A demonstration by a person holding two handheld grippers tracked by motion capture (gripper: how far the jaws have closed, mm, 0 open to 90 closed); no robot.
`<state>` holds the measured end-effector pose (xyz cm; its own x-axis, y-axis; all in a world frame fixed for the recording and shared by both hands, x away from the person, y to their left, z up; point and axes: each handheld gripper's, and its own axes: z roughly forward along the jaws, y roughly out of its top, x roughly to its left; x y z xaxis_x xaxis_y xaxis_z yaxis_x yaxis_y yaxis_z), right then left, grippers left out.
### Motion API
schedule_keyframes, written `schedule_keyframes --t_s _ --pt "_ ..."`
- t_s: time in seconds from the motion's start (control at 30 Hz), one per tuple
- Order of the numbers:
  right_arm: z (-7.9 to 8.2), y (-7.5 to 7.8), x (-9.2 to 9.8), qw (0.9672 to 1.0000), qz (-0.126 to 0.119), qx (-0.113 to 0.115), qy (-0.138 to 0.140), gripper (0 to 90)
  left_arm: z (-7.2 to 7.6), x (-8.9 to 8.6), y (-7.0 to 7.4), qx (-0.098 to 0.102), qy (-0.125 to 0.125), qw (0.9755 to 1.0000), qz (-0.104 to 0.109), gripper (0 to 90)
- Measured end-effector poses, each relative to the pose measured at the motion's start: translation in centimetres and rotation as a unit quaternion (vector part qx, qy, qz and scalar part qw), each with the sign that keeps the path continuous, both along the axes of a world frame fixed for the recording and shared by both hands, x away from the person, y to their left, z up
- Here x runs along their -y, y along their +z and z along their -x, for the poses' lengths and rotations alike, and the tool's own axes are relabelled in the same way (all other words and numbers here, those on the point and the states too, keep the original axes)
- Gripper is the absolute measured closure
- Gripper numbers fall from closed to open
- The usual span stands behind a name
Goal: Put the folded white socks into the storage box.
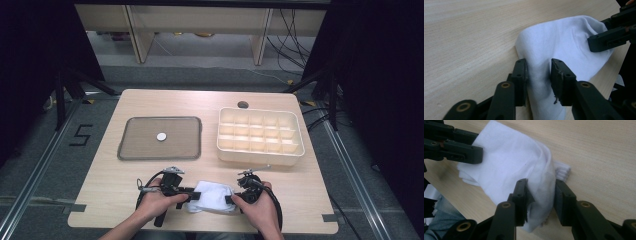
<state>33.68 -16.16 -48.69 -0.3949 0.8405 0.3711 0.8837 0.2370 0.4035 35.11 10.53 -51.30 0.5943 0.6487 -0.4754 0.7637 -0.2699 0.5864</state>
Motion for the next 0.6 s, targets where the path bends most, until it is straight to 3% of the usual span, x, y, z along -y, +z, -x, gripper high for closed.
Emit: schedule_keyframes --t_s 0.2,0.43,0.5,0.6 --pt "0.1 0.0 -0.1 1.0000 0.003 0.007 0.005 67.0 0.1 -0.1 0.5 0.002 -0.001 0.9998 0.021 79.8" --pt "0.1 -0.1 -0.2 0.9997 0.010 0.014 0.017 69.3 0.3 -0.1 1.5 0.002 -0.002 0.9995 0.030 80.1" --pt "0.2 0.0 -0.2 0.9999 0.008 0.002 0.010 69.5 0.3 -0.2 1.8 -0.004 -0.006 0.9987 0.050 80.0" --pt "0.2 0.0 -0.3 0.9998 0.010 0.011 0.013 69.9 0.3 -0.1 2.2 -0.011 -0.008 0.9980 0.062 80.0"
